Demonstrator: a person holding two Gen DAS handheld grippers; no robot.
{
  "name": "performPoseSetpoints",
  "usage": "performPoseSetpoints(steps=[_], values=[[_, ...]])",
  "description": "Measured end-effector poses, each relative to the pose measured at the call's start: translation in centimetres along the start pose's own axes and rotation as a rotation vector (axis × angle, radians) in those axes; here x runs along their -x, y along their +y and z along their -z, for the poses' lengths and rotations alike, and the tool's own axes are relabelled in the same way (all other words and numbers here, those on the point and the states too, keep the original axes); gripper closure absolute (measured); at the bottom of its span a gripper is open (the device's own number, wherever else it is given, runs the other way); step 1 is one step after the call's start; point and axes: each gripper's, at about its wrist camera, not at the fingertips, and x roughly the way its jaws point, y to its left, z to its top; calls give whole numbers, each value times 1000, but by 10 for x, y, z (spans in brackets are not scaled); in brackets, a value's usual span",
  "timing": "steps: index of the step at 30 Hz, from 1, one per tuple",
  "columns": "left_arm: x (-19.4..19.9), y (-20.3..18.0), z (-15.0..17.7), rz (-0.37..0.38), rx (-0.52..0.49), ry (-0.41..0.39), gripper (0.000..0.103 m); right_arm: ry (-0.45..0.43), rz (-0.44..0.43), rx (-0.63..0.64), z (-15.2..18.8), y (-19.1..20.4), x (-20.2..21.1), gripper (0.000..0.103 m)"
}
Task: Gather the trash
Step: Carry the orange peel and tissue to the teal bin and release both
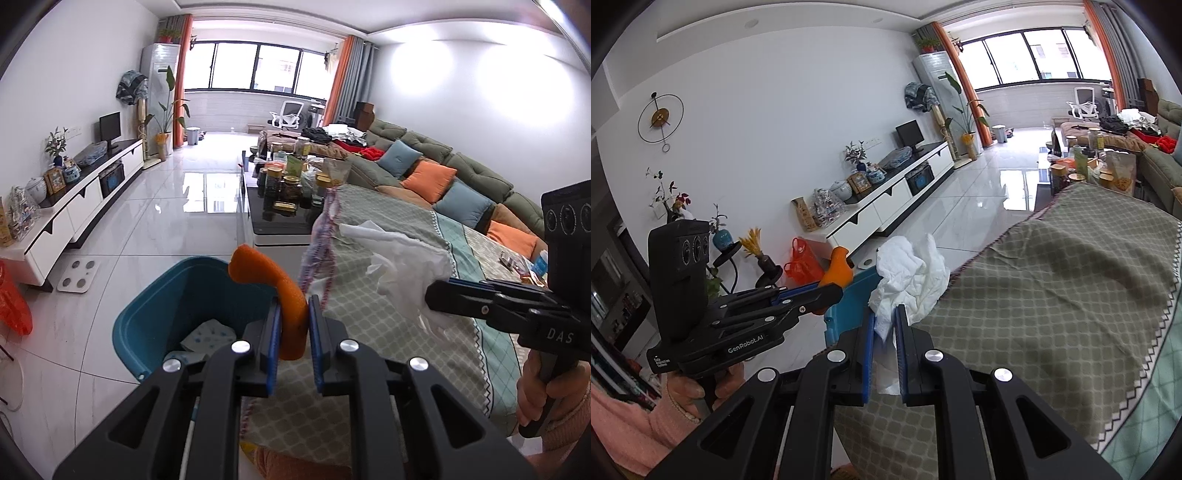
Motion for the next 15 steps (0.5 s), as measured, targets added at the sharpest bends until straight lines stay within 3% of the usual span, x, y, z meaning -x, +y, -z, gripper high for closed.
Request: performPoseSetpoints(steps=[15], values=[[-3, 16, -3, -54, 16, -4, 87, 46, -49, 16, -10, 14, -29, 92]])
